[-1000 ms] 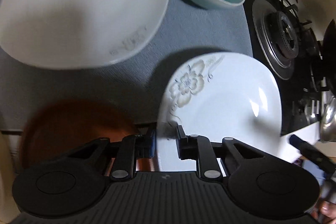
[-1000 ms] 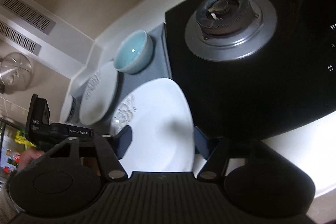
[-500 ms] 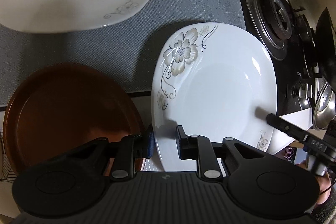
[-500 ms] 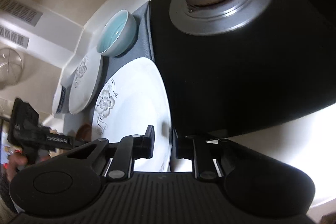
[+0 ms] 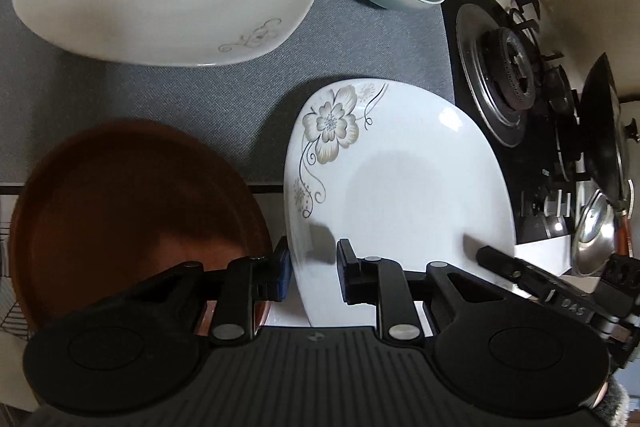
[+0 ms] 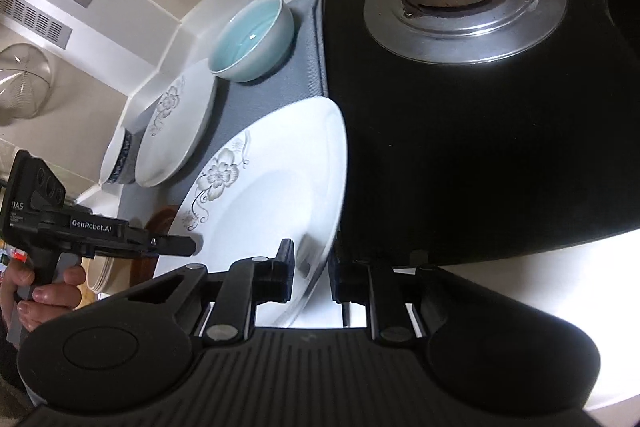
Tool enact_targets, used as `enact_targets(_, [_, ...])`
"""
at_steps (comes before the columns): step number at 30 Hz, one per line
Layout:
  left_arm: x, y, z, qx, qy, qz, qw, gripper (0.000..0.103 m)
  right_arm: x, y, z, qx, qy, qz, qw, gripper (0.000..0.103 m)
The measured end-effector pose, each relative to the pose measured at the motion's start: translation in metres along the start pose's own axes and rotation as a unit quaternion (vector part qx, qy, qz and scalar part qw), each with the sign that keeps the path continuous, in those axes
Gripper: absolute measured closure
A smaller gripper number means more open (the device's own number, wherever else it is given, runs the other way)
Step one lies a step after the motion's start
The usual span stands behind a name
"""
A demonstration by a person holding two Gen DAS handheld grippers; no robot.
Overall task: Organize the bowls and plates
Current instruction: 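Lift the floral plate with both grippers and carry it over the other floral plate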
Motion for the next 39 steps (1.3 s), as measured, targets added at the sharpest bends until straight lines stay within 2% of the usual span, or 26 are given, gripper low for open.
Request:
enact_targets(2, [-0.002,0.01,0.0,-0.016,-0.009,-0.002,0.9998,0.075,0.011,0.001,0.001,-0.011,0.023,-0.002,1.0,0.082])
enact_targets(8, [-0.005,0.033,-0.002,-0.038,-0.019,-0.005,0.9991,0.074,0.023,0.007,0.003,-0.01,0.057,-0.01,0.998,0.081])
enact_targets(11, [-0.006,0.041,-0.003,-0.043,-0.014,-0.006,0.999,0.074,0.03,0.011,0.005,-0.02,0.057,-0.008,0.998,0.081])
enact_targets(18, [0.013,0.086,-0.002,-0.085,0.006,-0.02,0.9961,0.072,0.061,0.011,0.013,-0.034,0.077,0.012,0.996,0.081])
enact_targets(23, [0.042,0.114,0.01,-0.115,0.026,-0.01,0.993,0.072,0.087,-0.012,0.023,-0.038,0.087,0.032,0.995,0.081])
enact_targets(29, [0.077,0.13,0.027,-0.136,0.039,0.008,0.9899,0.072,0.11,-0.053,0.026,-0.033,0.084,0.051,0.995,0.08])
enact_targets(35, [0.11,0.127,0.043,-0.135,0.045,0.022,0.9895,0.073,0.124,-0.09,0.028,-0.03,0.079,0.049,0.995,0.08])
enact_targets(39, [0.128,0.118,0.054,-0.129,0.053,0.018,0.9901,0.073,0.129,-0.109,0.027,-0.026,0.074,0.04,0.996,0.08])
Point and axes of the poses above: each gripper's, at about its wrist camera, not at the fingertips, and y roughly against the way its jaws point, x to its left, z to its top, the point moved 4 cm from there along -y, roughly the way its jaws point, and after that the axes turned 12 degrees about z, right-handed, at the moved point
